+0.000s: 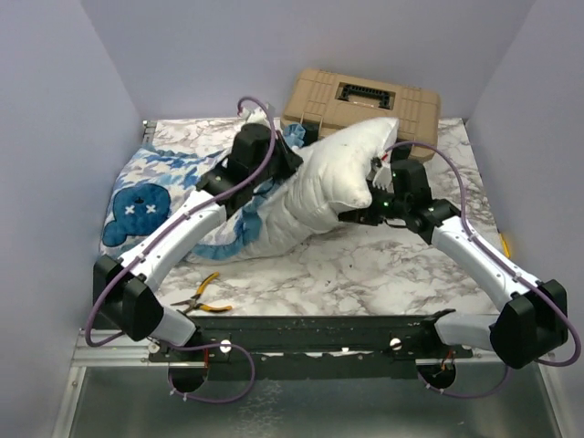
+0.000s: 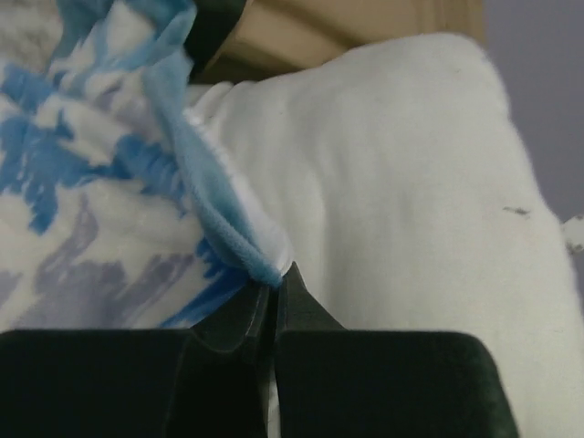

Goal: Put the pillow into the pillowcase
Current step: Stuff the pillow into the pillowcase.

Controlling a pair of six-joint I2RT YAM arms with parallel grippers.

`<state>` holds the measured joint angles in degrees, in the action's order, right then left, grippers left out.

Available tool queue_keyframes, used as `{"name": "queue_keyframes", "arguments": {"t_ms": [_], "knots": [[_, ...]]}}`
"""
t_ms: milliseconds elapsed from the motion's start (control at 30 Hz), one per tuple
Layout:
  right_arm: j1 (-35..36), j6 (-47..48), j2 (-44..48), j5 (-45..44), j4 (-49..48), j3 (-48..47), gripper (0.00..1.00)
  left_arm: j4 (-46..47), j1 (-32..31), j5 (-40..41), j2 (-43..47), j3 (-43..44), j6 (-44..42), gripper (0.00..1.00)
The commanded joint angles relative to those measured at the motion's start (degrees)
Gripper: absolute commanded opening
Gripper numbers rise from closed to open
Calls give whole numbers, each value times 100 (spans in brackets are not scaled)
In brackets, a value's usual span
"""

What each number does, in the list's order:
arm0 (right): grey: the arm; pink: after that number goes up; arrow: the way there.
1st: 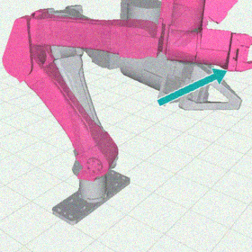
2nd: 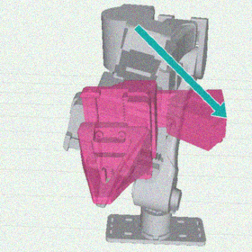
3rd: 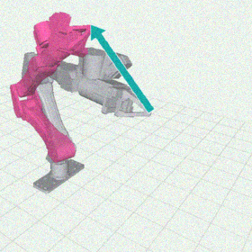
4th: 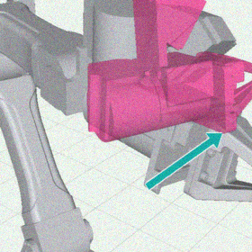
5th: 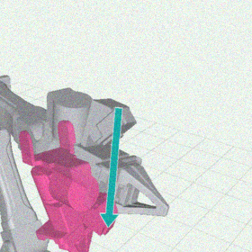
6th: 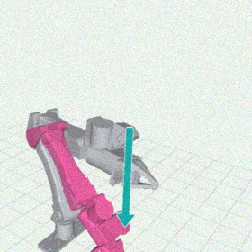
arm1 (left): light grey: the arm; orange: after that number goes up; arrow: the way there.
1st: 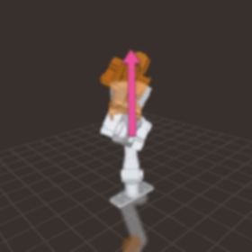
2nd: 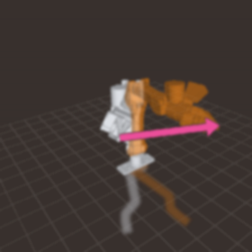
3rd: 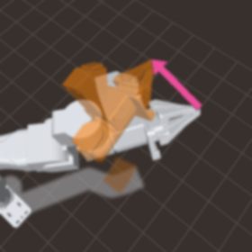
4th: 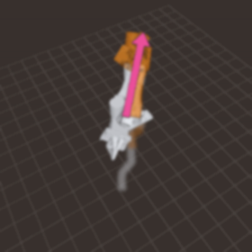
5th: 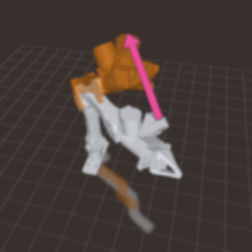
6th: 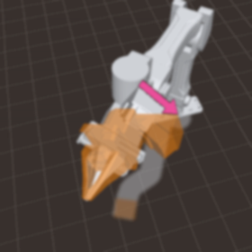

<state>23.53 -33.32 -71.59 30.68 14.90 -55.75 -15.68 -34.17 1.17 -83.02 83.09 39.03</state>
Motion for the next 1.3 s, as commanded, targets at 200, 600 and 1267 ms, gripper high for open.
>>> {"name": "queue_keyframes", "arguments": {"t_ms": [200,600,1267], "knots": [[-266,771,888,-3271,4321,-1201,79,726,-213,1347,883,-2404,869,0],[-436,471,1075,-3424,4230,-3131,90,738,-214,1350,644,-2183,696,0],[-2744,-882,-898,2231,-576,1749,48,742,-332,-697,176,-1462,635,0]]}}
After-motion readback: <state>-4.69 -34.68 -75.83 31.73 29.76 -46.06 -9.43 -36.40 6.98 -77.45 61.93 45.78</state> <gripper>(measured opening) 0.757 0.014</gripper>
